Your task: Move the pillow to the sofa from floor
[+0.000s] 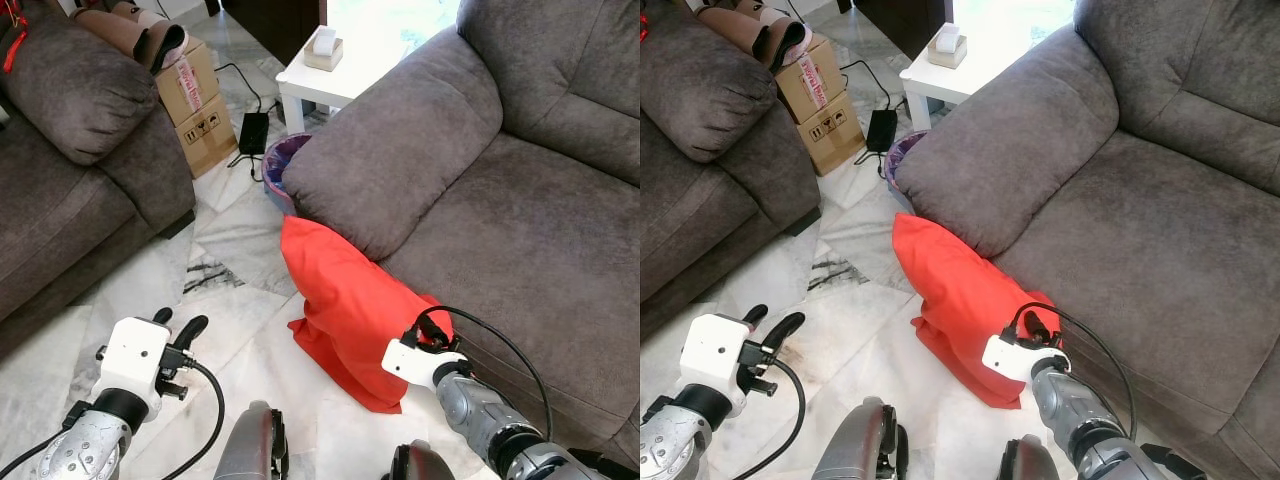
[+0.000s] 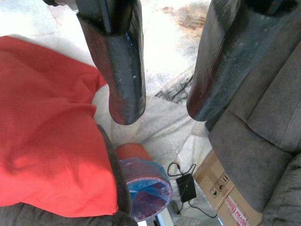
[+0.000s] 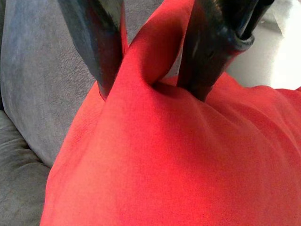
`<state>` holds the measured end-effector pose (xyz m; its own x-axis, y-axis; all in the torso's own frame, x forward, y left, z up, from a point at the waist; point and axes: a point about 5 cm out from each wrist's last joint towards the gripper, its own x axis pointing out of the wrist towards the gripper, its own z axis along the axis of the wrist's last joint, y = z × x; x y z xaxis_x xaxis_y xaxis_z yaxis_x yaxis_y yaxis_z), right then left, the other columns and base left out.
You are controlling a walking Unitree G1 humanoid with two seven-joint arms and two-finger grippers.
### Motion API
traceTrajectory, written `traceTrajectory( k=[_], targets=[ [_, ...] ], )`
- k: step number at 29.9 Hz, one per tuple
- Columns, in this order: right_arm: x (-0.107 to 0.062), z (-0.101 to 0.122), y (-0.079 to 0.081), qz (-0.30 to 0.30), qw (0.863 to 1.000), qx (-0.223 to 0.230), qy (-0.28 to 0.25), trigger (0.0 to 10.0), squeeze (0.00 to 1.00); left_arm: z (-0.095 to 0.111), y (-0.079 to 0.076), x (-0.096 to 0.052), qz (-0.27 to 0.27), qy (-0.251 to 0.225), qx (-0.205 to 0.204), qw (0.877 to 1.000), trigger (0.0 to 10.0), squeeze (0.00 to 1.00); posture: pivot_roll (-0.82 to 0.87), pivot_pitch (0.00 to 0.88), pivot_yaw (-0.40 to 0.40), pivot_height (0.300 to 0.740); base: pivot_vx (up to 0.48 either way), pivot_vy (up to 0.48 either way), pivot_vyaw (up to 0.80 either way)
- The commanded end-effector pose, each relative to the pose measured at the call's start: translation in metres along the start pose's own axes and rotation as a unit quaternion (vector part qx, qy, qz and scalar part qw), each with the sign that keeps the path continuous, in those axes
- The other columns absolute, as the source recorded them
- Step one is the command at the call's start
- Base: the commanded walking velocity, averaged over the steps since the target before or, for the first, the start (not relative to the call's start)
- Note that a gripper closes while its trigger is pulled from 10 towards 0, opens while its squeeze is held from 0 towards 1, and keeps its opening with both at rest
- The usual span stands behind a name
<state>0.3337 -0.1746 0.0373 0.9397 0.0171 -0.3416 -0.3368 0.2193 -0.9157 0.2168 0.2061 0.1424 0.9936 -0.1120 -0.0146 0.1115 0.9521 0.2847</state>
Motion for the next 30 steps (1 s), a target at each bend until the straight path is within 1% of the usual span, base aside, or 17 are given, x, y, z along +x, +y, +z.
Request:
traceTrajectory(
  k=[1, 5, 14, 19, 20, 21, 22, 23, 25, 27, 29, 30],
  targets=[
    [-0.001, 0.002, 0.006, 0.010, 1.000, 0.009, -0.001, 0.0, 0.00, -0.005, -0.001, -0.003, 0.000, 0.014, 0.003, 1.000, 10.0, 0.00, 0.28, 0.340, 0.061, 0.652, 0.000, 0.000, 0.00],
    [-0.002, 0.000, 0.007, 0.011, 1.000, 0.000, -0.001, 0.0, 0.00, -0.006, -0.001, -0.002, 0.002, 0.015, 0.003, 1.000, 10.0, 0.00, 0.27, 0.339, 0.062, 0.652, 0.000, 0.000, 0.00],
    [-0.003, -0.004, 0.007, 0.012, 1.000, -0.003, 0.003, 0.0, 0.00, -0.005, -0.002, -0.002, 0.001, 0.013, 0.003, 1.000, 10.0, 0.00, 0.27, 0.338, 0.062, 0.652, 0.000, 0.000, 0.00],
    [-0.002, -0.003, 0.006, 0.008, 1.000, 0.026, 0.007, 0.0, 0.00, -0.006, -0.002, 0.000, 0.000, 0.012, 0.003, 1.000, 10.0, 0.00, 0.27, 0.330, 0.064, 0.652, 0.000, 0.000, 0.00],
    [-0.002, -0.002, 0.007, 0.012, 0.998, 0.064, 0.013, 0.0, 0.00, -0.006, -0.003, 0.001, 0.000, 0.012, 0.003, 1.000, 10.0, 0.00, 0.27, 0.326, 0.064, 0.652, 0.000, 0.000, 0.00],
    [-0.003, -0.002, 0.008, 0.015, 0.996, 0.091, 0.018, 0.0, 0.00, -0.006, -0.003, 0.002, -0.001, 0.012, 0.002, 1.000, 10.0, 0.00, 0.27, 0.326, 0.064, 0.652, 0.000, 0.000, 0.00],
    [-0.003, -0.002, 0.008, 0.015, 0.996, 0.091, 0.018, 0.0, 0.00, -0.006, -0.003, 0.002, -0.001, 0.012, 0.002, 1.000, 10.0, 0.00, 0.27, 0.326, 0.064, 0.652, 0.000, 0.000, 0.00],
    [-0.003, -0.001, 0.009, 0.016, 0.991, 0.134, 0.025, 0.0, 0.00, -0.006, -0.002, 0.003, 0.000, 0.012, 0.002, 1.000, 10.0, 0.00, 0.26, 0.319, 0.061, 0.652, 0.000, 0.000, 0.00],
    [-0.002, 0.002, 0.008, 0.004, 0.976, 0.215, 0.029, 0.0, 0.00, -0.009, 0.000, 0.006, 0.009, 0.012, -0.004, 1.000, 10.0, 0.00, 0.25, 0.306, 0.056, 0.652, 0.000, 0.000, 0.00],
    [-0.002, 0.003, 0.007, 0.002, 0.975, 0.220, 0.027, 0.0, 0.00, -0.009, 0.000, 0.007, 0.010, 0.012, -0.005, 1.000, 10.0, 0.00, 0.25, 0.306, 0.056, 0.652, 0.000, 0.000, 0.00],
    [-0.002, 0.006, 0.005, -0.019, 0.968, 0.250, 0.021, 0.0, 0.00, -0.011, 0.000, 0.009, 0.013, 0.012, -0.009, 1.000, 10.0, 0.00, 0.24, 0.286, 0.050, 0.652, 0.000, 0.000, 0.00],
    [-0.002, 0.007, 0.005, -0.024, 0.967, 0.255, 0.020, 0.0, 0.00, -0.012, 0.000, 0.010, 0.014, 0.011, -0.010, 1.000, 10.0, 0.00, 0.24, 0.286, 0.050, 0.652, 0.000, 0.000, 0.00]
  ],
)
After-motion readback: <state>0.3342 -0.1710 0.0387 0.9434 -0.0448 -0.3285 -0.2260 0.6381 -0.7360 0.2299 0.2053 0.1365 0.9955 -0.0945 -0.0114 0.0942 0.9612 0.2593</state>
